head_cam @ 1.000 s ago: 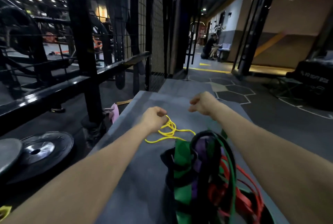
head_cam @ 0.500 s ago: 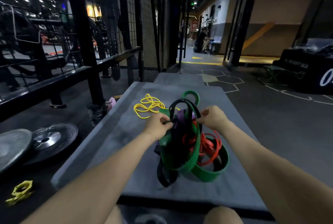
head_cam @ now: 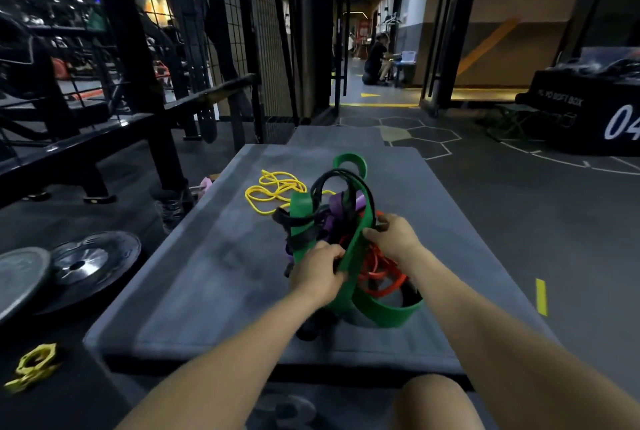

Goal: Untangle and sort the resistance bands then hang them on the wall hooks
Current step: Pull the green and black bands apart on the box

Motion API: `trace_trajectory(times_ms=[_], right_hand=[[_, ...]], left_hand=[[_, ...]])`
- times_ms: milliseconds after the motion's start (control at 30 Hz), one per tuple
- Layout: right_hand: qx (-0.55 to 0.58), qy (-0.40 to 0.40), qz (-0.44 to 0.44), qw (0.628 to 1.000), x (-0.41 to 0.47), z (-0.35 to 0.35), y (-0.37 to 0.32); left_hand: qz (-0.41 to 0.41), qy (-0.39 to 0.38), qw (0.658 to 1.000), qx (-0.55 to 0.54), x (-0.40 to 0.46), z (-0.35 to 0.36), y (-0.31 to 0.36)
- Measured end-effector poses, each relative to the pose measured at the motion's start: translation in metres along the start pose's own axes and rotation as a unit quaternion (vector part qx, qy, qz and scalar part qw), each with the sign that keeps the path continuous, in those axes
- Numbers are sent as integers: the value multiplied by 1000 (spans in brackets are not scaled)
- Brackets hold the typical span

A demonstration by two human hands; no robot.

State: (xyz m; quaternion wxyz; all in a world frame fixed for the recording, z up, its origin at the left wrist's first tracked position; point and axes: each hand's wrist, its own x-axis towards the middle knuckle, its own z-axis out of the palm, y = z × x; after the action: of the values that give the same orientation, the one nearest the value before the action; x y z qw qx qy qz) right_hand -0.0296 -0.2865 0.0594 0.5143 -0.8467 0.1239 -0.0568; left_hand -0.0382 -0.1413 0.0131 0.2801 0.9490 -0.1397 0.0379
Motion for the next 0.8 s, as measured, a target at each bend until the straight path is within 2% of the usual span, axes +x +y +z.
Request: trace_trajectory(times_ms=[133,367,500,667,800], right_hand=[[61,3,-12,998,17,16,-8],[-9,-42,-40,998,29,60,-22],[-85,-53,-72,992,34,87,-24],[-144,26,-90,985,30,103,-7],[-223,103,-142,959,24,115,-5]], left_hand=[[-52,31,998,-33,20,-24,-28],[-127,73,985,-87,37,-61,-83],[-181,105,971,-114,36,-64,-110],[-213,167,945,-182,25,-49,-129],[-209,207,933,-205,19,-32,-137]])
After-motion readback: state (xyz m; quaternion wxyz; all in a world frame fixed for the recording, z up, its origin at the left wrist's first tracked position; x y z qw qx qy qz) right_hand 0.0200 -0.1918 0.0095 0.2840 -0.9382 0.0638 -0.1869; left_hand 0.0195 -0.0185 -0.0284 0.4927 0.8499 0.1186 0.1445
